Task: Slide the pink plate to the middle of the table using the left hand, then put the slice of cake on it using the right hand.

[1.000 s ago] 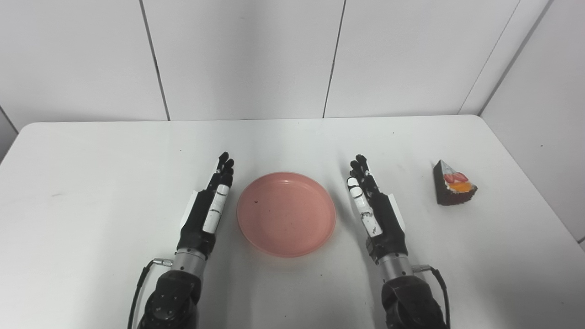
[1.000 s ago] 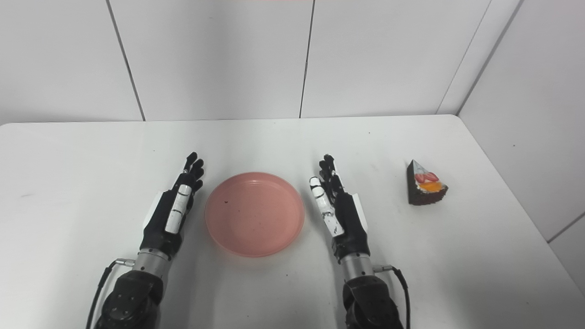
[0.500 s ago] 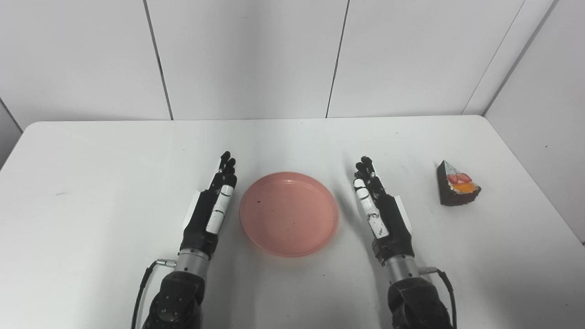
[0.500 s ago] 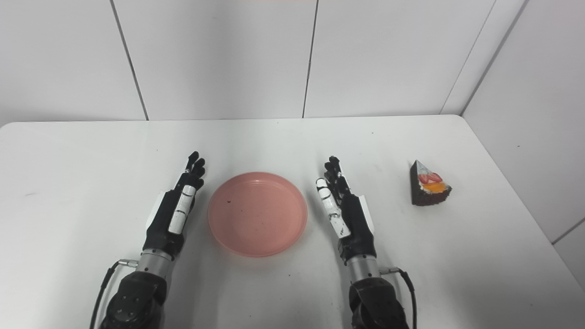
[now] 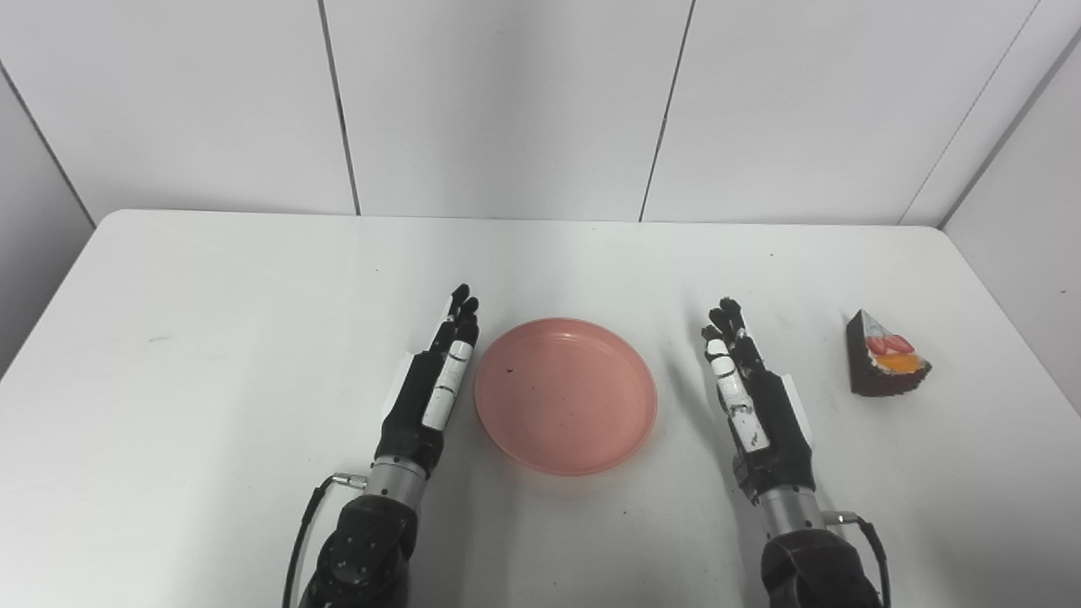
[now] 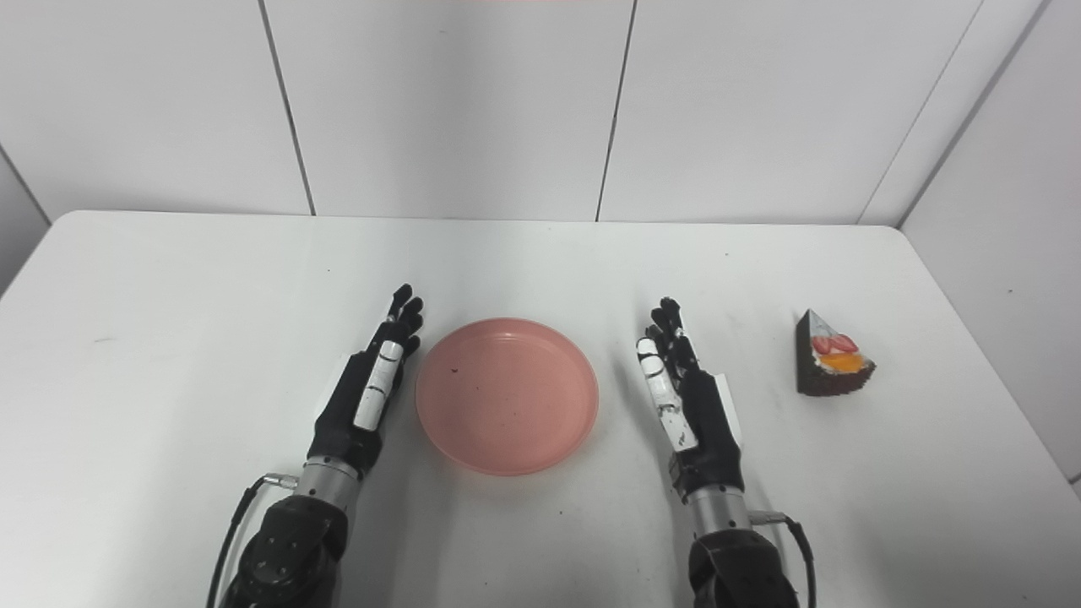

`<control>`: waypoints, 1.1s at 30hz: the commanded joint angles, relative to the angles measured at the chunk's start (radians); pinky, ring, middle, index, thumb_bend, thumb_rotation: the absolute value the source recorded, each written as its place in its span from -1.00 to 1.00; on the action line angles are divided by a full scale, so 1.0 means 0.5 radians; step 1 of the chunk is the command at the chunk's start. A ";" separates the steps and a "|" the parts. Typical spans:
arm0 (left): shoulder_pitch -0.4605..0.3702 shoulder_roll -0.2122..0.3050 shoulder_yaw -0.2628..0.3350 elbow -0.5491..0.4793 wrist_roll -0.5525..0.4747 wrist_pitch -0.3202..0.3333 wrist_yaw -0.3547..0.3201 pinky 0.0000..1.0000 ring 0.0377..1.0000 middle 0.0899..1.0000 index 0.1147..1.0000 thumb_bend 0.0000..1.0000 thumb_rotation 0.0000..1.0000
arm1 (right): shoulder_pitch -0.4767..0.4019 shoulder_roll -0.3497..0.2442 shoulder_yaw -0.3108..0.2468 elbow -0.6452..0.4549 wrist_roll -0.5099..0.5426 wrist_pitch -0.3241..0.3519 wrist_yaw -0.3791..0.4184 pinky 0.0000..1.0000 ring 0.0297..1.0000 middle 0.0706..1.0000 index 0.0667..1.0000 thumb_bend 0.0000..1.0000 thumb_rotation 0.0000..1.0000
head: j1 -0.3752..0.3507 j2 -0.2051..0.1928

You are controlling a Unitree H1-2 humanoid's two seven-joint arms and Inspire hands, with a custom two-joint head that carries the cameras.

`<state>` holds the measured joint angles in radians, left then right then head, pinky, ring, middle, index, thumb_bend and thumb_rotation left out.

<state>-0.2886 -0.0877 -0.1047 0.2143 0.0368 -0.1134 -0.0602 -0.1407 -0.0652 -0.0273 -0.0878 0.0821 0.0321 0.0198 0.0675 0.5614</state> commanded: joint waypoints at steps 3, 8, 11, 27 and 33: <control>0.026 -0.026 -0.016 0.015 -0.002 -0.010 0.004 1.00 1.00 1.00 1.00 0.38 1.00 | -0.010 0.012 -0.011 -0.069 0.004 -0.040 0.001 0.99 0.92 0.94 0.94 0.02 0.53 | -0.023 0.005; 0.032 -0.016 -0.016 -0.008 -0.005 0.007 -0.005 1.00 1.00 1.00 1.00 0.38 1.00 | -0.016 0.018 -0.004 -0.069 -0.004 -0.032 -0.003 0.98 0.92 0.93 0.94 0.06 0.52 | -0.040 0.005; 0.033 -0.008 -0.016 -0.005 -0.009 0.007 -0.014 1.00 1.00 1.00 1.00 0.37 1.00 | -0.019 0.016 -0.001 -0.062 -0.011 -0.035 0.001 0.99 0.93 0.92 0.95 0.01 0.53 | -0.052 0.008; 0.026 0.003 -0.019 0.008 -0.021 -0.008 -0.024 1.00 1.00 1.00 1.00 0.37 0.98 | -0.032 0.025 0.001 -0.037 -0.036 -0.067 -0.003 0.97 0.93 0.92 0.96 -0.02 0.54 | -0.066 0.007; 0.029 0.006 -0.021 -0.002 -0.007 -0.003 -0.016 1.00 1.00 1.00 1.00 0.37 0.98 | -0.029 0.034 0.004 -0.064 -0.053 -0.036 -0.010 0.96 0.92 0.92 0.96 -0.04 0.54 | -0.067 0.008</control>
<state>-0.2882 -0.0857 -0.1069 0.2108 0.0310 -0.1013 -0.0635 -0.1381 -0.0522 -0.0247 -0.0856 0.0574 0.0320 0.0157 0.0337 0.5645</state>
